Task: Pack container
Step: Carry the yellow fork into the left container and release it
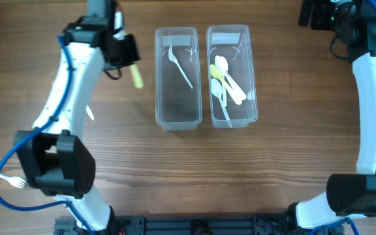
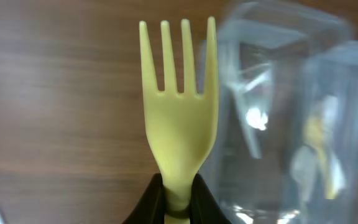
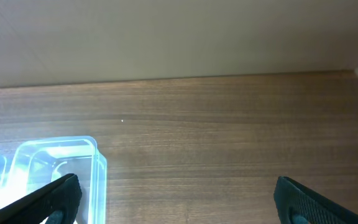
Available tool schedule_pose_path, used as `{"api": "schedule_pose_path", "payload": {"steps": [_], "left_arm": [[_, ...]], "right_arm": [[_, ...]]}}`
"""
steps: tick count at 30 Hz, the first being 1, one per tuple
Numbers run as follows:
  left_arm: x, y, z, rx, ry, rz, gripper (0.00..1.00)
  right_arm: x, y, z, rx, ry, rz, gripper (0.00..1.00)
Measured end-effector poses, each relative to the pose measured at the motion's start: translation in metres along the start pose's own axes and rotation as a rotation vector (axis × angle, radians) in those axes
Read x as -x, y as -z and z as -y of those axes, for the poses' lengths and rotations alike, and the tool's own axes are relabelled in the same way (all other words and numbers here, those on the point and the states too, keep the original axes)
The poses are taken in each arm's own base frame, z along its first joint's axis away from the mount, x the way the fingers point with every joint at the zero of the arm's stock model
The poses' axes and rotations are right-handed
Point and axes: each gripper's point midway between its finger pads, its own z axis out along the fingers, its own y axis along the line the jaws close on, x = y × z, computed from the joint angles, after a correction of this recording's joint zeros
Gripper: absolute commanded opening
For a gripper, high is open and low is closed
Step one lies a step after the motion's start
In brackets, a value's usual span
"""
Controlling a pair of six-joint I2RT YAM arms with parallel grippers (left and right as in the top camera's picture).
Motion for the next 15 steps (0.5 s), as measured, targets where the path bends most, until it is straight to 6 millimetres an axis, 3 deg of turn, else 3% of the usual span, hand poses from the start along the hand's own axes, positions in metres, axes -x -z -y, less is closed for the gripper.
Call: {"api": "schedule_pose_path", "payload": {"steps": [2, 7, 12, 15], "left_arm": [[0.001, 0.004, 0.042, -0.059, -0.068, 0.038, 0.04], [-0.012, 0.004, 0.100, -0.138, -0.165, 0.063, 0.04], [-0.024, 0.003, 0.122, -0.162, -0.192, 0.055, 0.04], [-0.030, -0.008, 0.128, -0.162, -0.192, 0.034, 0.04]], "right_arm": [[0.000, 0.000, 0.000, 0.000, 0.000, 0.000, 1.00], [0.000, 0.000, 0.000, 0.000, 0.000, 0.000, 1.00], [0.000, 0.000, 0.000, 0.000, 0.000, 0.000, 1.00], [0.000, 0.000, 0.000, 0.000, 0.000, 0.000, 0.99]]}}
